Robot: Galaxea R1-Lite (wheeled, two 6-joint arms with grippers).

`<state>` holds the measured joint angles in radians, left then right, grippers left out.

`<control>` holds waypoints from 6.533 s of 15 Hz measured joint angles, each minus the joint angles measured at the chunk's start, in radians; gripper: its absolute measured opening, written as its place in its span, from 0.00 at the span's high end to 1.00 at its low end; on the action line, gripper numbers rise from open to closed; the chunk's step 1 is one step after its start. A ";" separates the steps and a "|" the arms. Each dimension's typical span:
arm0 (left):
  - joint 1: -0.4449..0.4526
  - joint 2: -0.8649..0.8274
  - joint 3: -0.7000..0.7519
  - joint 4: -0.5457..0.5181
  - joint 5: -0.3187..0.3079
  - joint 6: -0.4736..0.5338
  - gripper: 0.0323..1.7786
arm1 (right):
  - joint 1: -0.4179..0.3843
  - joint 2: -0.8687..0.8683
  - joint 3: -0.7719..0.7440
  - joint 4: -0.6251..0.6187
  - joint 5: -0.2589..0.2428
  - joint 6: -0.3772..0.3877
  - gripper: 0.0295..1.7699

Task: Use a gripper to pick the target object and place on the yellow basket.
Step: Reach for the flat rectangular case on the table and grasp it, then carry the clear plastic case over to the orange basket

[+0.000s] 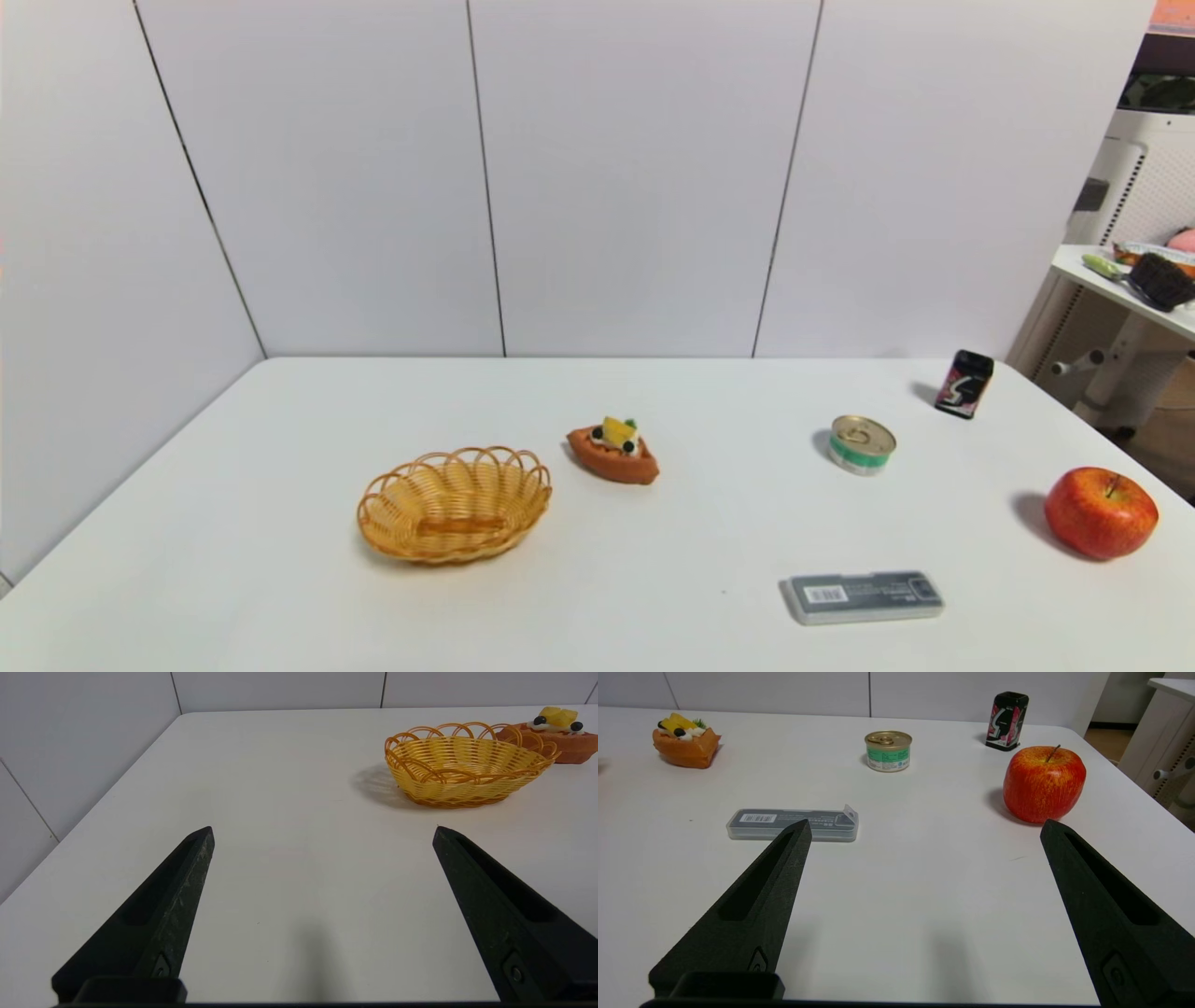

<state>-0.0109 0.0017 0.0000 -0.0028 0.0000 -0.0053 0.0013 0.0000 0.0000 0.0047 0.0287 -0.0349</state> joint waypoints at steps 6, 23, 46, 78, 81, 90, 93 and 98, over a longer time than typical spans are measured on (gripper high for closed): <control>0.000 0.000 0.000 0.000 0.000 0.000 0.05 | 0.011 0.198 -0.160 0.000 0.006 -0.060 0.04; 0.000 0.000 0.000 0.000 0.000 0.000 0.05 | 0.041 1.371 -0.976 0.710 0.417 -1.101 0.04; 0.000 0.000 0.000 0.000 0.000 0.000 0.05 | 0.111 1.717 -0.840 0.398 0.394 -1.282 0.04; 0.000 0.000 0.000 0.000 0.000 0.000 0.05 | 0.418 1.816 -1.394 0.621 0.436 -0.902 0.69; 0.000 0.000 0.000 0.000 0.000 0.000 0.05 | 0.564 1.893 -1.627 0.617 0.445 -0.725 0.69; 0.000 0.000 0.000 0.000 0.000 0.000 0.05 | 0.759 2.226 -1.877 0.315 0.402 -0.613 0.69; 0.000 0.000 0.000 0.000 0.000 0.000 0.05 | 0.773 2.285 -1.880 0.302 0.373 -0.608 0.69; 0.000 0.000 0.000 0.000 0.000 0.000 0.05 | 0.784 2.311 -1.884 0.299 0.353 -0.582 0.42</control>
<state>-0.0109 0.0017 -0.0004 -0.0028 0.0000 -0.0057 0.7855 2.3111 -1.8838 0.3040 0.3813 -0.6170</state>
